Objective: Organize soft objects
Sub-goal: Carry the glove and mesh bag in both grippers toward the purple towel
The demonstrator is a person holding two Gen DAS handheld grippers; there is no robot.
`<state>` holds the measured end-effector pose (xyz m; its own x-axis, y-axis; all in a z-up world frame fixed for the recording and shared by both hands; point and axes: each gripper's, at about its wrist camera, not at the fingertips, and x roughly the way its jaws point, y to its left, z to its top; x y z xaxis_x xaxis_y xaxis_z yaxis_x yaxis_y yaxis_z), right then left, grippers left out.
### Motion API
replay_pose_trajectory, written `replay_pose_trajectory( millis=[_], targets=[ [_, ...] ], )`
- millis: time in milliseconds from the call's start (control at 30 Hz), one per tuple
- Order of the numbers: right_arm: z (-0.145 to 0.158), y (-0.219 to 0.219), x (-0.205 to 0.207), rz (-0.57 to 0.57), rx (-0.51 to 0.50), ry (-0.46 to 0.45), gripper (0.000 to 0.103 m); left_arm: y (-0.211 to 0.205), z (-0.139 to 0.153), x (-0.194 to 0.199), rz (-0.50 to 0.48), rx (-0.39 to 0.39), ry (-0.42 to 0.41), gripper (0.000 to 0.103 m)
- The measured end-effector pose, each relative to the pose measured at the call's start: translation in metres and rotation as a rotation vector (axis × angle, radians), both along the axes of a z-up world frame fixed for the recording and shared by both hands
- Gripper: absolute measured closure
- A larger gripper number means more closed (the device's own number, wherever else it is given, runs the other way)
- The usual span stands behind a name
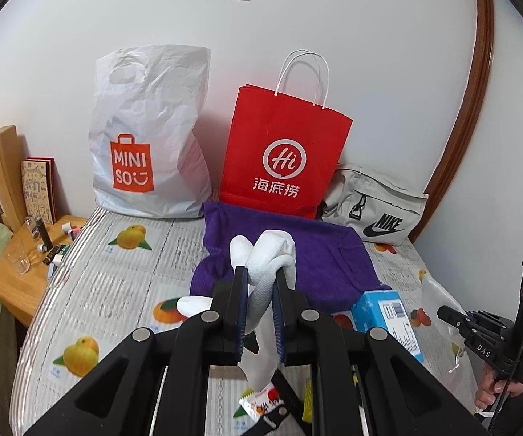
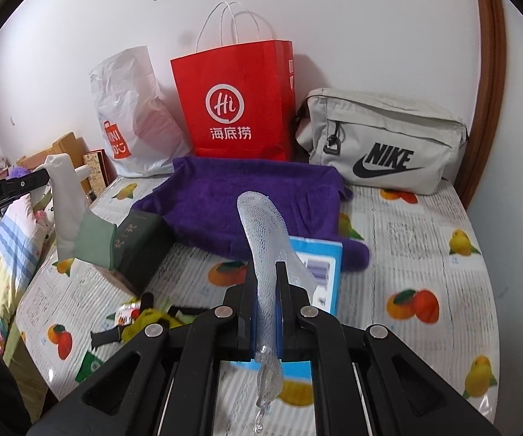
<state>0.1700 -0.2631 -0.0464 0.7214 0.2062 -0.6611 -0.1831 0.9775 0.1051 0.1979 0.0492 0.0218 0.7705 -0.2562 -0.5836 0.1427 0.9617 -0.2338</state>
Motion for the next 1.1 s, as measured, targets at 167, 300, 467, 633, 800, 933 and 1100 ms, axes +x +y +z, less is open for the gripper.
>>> replay_pose_trajectory(
  millis=[167,300,467,633,800,933,1100],
  targets=[
    [-0.001,-0.001,0.029,-0.002,-0.004,0.001,0.096,-0.006,-0.002,0.028,-0.007,-0.004,0.01,0.09],
    [-0.004,-0.005,0.051,-0.015,0.003,0.013,0.096,-0.012,-0.006,0.053,-0.021,-0.01,0.02,0.09],
    [-0.01,-0.009,0.075,-0.029,0.002,0.028,0.096,-0.021,-0.009,0.079,-0.037,-0.004,0.026,0.09],
    [-0.018,-0.012,0.099,-0.045,-0.005,0.038,0.096,-0.028,-0.015,0.108,-0.054,-0.006,0.044,0.09],
    [-0.029,-0.01,0.124,-0.053,-0.013,0.058,0.096,-0.031,-0.021,0.135,-0.068,-0.01,0.061,0.09],
    [-0.038,-0.006,0.143,-0.056,-0.017,0.077,0.096,-0.034,-0.028,0.161,-0.08,-0.011,0.067,0.09],
    [-0.052,-0.002,0.168,-0.057,-0.042,0.114,0.096,-0.038,-0.039,0.192,-0.096,-0.039,0.082,0.09]
  ],
)
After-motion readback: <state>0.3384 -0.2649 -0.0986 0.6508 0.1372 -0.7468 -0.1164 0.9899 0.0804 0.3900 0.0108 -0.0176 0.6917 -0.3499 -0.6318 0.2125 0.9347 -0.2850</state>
